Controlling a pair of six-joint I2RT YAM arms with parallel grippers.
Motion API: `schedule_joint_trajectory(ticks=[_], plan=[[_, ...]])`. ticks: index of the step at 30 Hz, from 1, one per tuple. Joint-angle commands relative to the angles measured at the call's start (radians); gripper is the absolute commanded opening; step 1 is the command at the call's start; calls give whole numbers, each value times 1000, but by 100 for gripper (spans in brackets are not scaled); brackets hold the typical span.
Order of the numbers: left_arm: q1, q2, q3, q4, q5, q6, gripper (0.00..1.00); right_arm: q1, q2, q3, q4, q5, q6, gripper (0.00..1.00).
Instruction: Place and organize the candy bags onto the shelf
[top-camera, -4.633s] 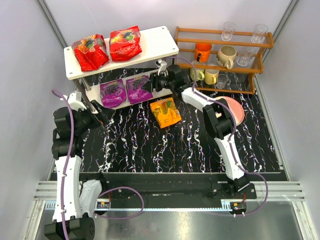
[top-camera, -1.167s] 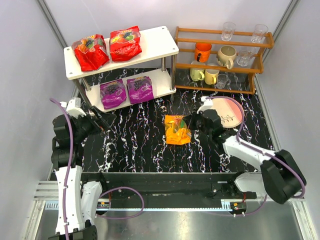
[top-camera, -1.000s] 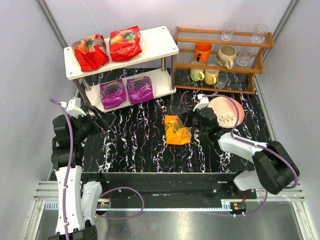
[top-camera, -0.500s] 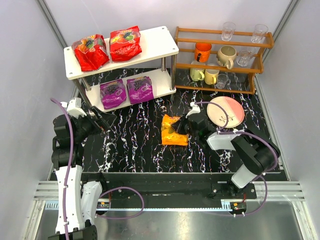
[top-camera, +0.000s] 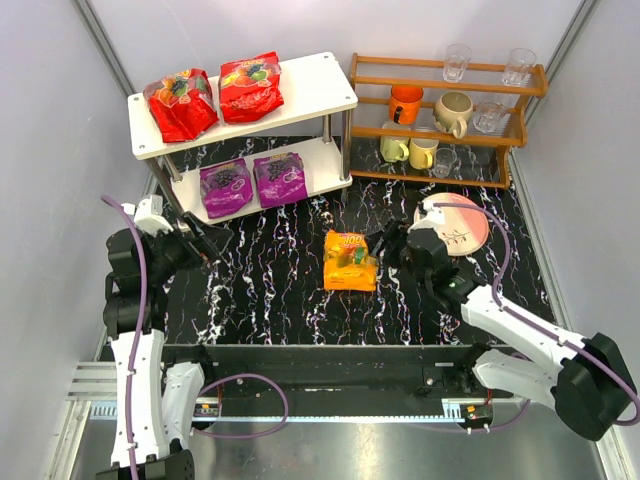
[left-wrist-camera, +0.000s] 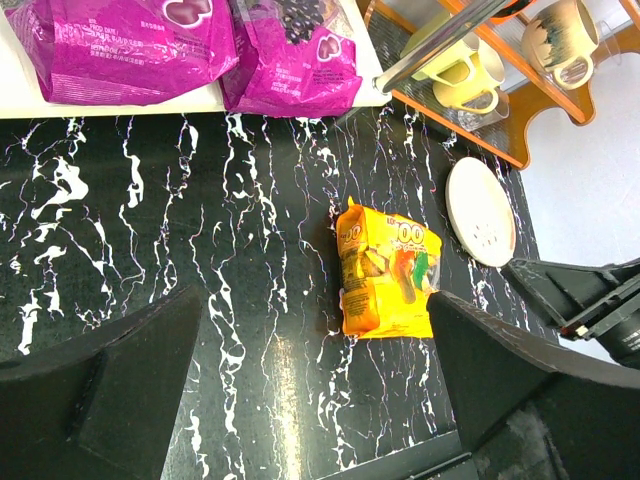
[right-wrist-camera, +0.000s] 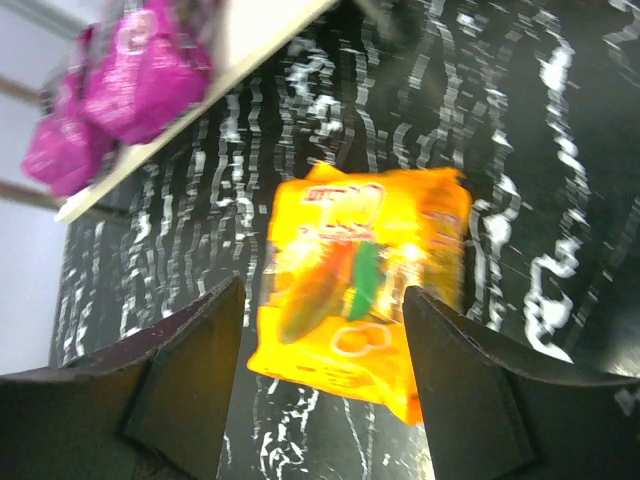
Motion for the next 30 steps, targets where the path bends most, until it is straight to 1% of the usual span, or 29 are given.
schedule_joint_trajectory(ticks=[1, 4, 6, 8, 16, 19, 21, 23, 24, 26, 27, 29, 30], plan=[[-1, 0, 1, 48, 21, -5, 99, 5, -23, -41, -241, 164, 180, 75], [-1, -8, 5, 53, 26, -12, 99, 8, -10, -91, -182, 106, 223, 76], [-2, -12, 5, 51, 26, -12, 99, 16, 2, -134, -78, 62, 239, 77], [-2, -20, 1, 53, 29, -13, 99, 27, 31, -147, -15, 43, 246, 77], [-2, -34, 7, 36, 31, -9, 99, 41, 186, -147, 125, -46, 254, 78], [-1, -35, 8, 28, 29, -4, 99, 42, 227, -150, 155, -66, 268, 75], [-2, -40, 4, 28, 31, -4, 99, 41, 246, -152, 155, -78, 275, 67], [-2, -40, 1, 28, 29, -5, 99, 41, 246, -165, 159, -83, 282, 54], [-2, -41, -1, 28, 31, -5, 99, 42, 228, -171, 158, -81, 282, 31], [-4, -41, -2, 28, 32, -5, 99, 42, 195, -175, 121, -63, 272, 4], [-2, -43, -2, 30, 32, -5, 99, 41, 148, -169, 95, -34, 254, 0], [-2, -41, 1, 28, 34, -5, 99, 41, 85, -132, -2, 21, 217, 0], [-1, -43, 1, 28, 34, -5, 99, 42, 15, -113, -37, 41, 170, 0]])
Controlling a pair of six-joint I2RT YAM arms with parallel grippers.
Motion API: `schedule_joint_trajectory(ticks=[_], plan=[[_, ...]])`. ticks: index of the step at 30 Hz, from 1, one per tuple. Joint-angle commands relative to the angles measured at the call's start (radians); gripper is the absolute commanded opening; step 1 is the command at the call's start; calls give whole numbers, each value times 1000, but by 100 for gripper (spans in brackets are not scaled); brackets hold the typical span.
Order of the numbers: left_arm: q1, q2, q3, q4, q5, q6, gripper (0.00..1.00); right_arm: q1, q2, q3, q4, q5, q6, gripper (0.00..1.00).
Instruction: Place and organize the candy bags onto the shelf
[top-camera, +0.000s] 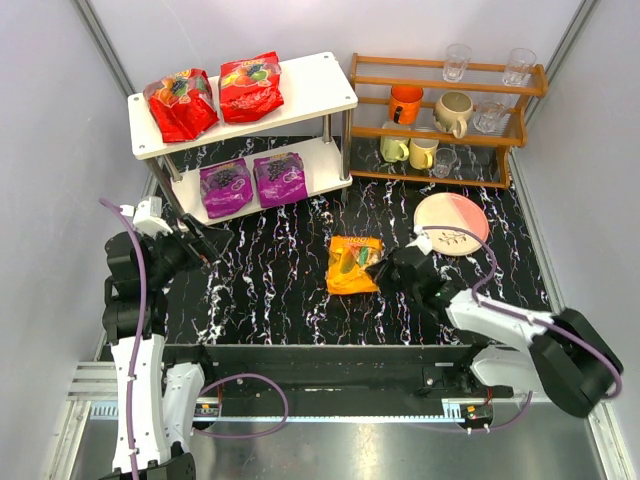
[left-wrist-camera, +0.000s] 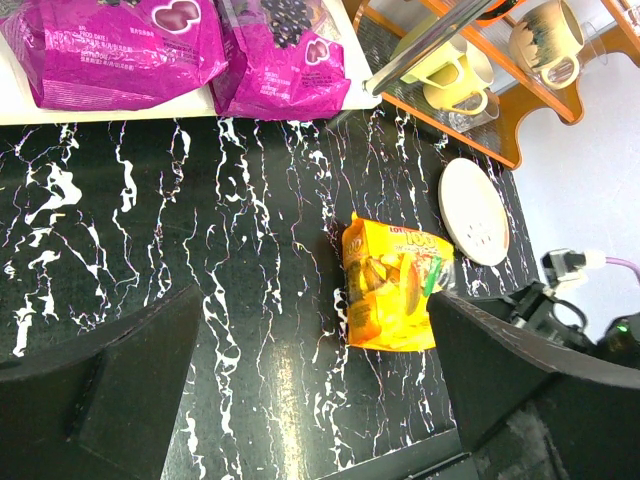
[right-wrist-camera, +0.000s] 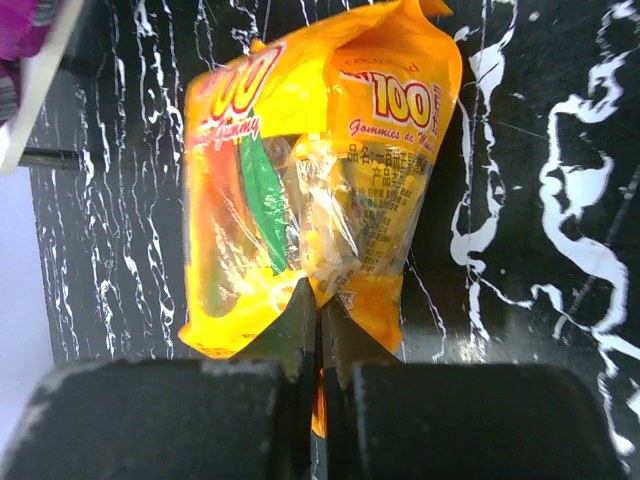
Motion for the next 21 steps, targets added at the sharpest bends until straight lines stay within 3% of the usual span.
schedule_joint_trajectory(ticks=[1, 6, 10, 14, 16, 21], plan=[[-2, -14, 1, 29, 22, -2, 99, 8, -197, 68, -198, 119, -128, 0], [-2, -11, 0, 33, 25, -8, 99, 7, -343, 301, -335, 225, -378, 0], [-2, -14, -3, 36, 22, -10, 99, -2, -294, 528, -361, 182, -605, 0], [-2, -10, -3, 36, 15, -7, 99, -89, -163, 869, -412, -107, -769, 0], [-2, -7, -3, 38, 12, -7, 99, -123, -80, 977, -423, -172, -822, 0], [-2, -4, -8, 40, 14, -8, 99, -217, 167, 1430, -518, -433, -920, 0]])
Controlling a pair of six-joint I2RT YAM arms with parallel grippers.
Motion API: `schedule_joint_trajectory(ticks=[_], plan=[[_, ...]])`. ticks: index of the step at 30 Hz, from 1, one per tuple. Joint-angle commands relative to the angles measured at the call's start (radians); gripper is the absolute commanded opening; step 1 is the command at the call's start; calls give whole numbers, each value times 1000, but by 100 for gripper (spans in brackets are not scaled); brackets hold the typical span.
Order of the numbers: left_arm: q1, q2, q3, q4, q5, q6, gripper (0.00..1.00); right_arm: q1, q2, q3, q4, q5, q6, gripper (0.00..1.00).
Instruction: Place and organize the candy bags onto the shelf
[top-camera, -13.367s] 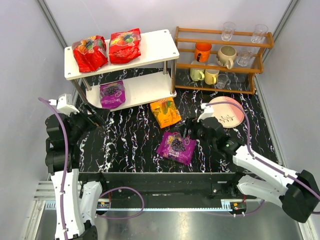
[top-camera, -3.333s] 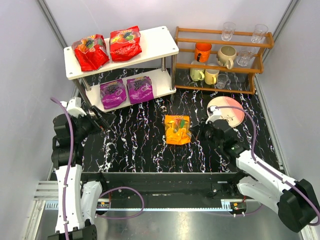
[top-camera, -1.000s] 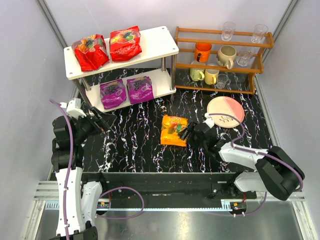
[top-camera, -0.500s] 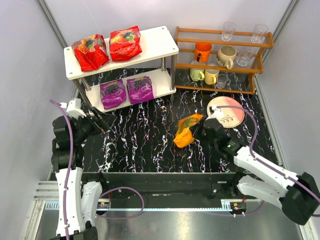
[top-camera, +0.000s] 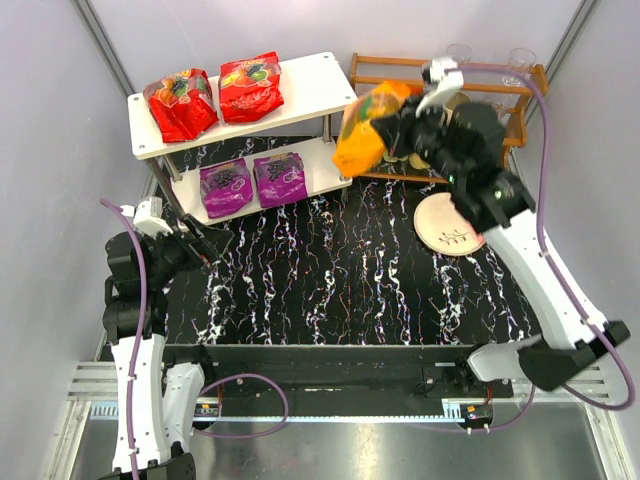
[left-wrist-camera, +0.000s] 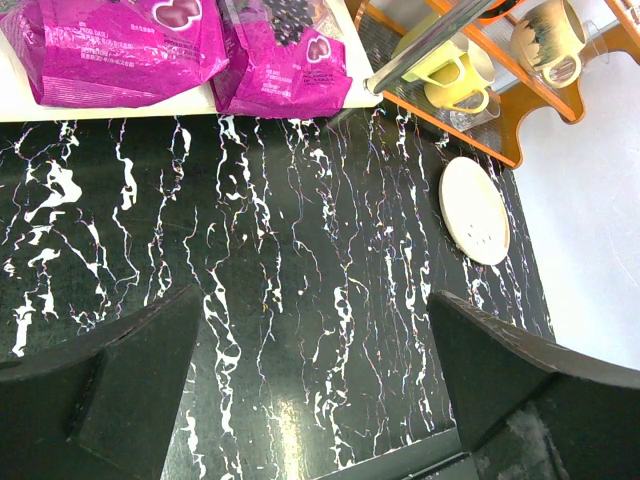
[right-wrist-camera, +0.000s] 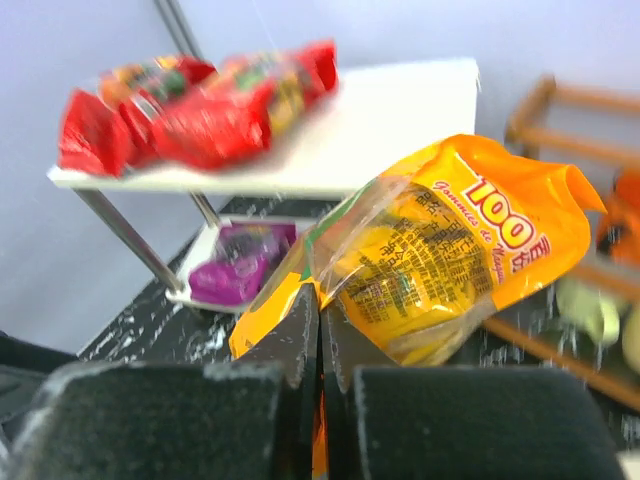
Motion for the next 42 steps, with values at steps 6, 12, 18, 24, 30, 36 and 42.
schedule_joint_trajectory(ticks=[6, 12, 18, 24, 30, 36, 42], plan=[[0, -4, 5, 43, -1, 3, 99, -208, 478, 797, -32, -568, -26, 0], [-2, 7, 1, 69, 9, -5, 99, -306, 906, 1368, 17, -836, 230, 0], [-2, 13, -36, 95, 6, -8, 99, -334, 974, 1188, 434, -886, 447, 0], [0, 39, -56, 127, 12, -14, 99, -332, 1103, 1278, 536, -896, 565, 0], [-2, 50, -59, 144, 11, -17, 99, -331, 1112, 1238, 525, -864, 567, 0], [-2, 50, -61, 141, 11, -16, 99, -308, 1152, 1229, 521, -831, 579, 0], [-2, 33, -70, 133, 5, -14, 99, -281, 1184, 1234, 478, -800, 558, 0]])
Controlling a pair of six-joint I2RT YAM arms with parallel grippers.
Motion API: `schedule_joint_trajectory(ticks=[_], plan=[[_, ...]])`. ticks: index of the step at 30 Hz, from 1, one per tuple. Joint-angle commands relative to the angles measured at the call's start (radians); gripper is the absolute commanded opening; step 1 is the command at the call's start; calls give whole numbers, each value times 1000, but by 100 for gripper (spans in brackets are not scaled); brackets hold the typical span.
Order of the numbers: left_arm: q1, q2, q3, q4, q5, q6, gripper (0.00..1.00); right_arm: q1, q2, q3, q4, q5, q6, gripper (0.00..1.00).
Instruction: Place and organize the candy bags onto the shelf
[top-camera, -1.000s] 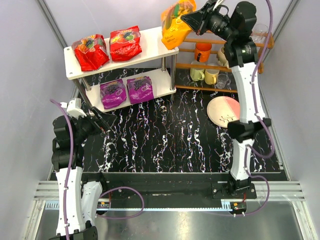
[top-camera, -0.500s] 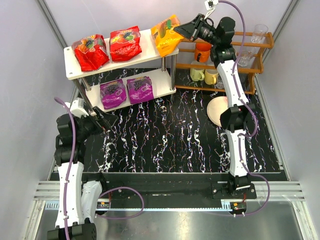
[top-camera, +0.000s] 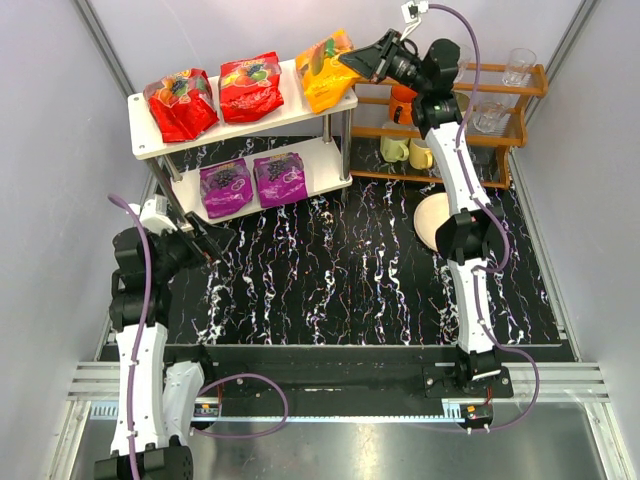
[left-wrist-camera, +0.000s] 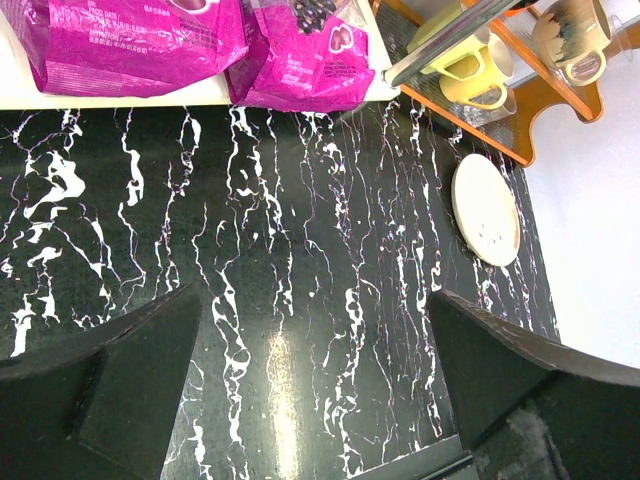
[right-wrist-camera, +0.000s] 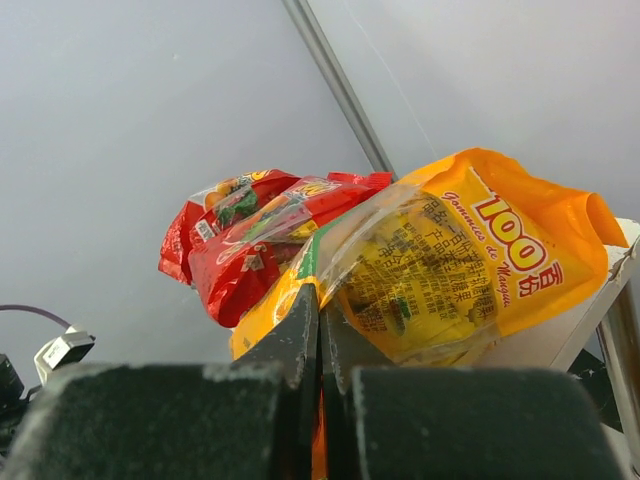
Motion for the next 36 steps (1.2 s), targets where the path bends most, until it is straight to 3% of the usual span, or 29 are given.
schedule_joint_trajectory(ticks=[1, 28, 29, 30, 33, 36], plan=[[-1, -20, -14, 45, 5, -6, 99, 39, 16, 39, 39, 37, -9, 0], [-1, -21, -20, 33, 10, 3, 99, 89, 66, -4, -63, 74, -102, 0], [-1, -21, -18, 33, 13, 3, 99, 89, 65, -6, -72, 75, -102, 3], [0, -21, -18, 31, 12, 3, 99, 89, 65, -12, -74, 72, -105, 15], [-1, -26, -20, 30, 16, 1, 99, 89, 59, -19, -83, 63, -116, 35], [0, -35, -18, 25, 15, 0, 99, 88, 37, -35, -89, 75, -133, 47]])
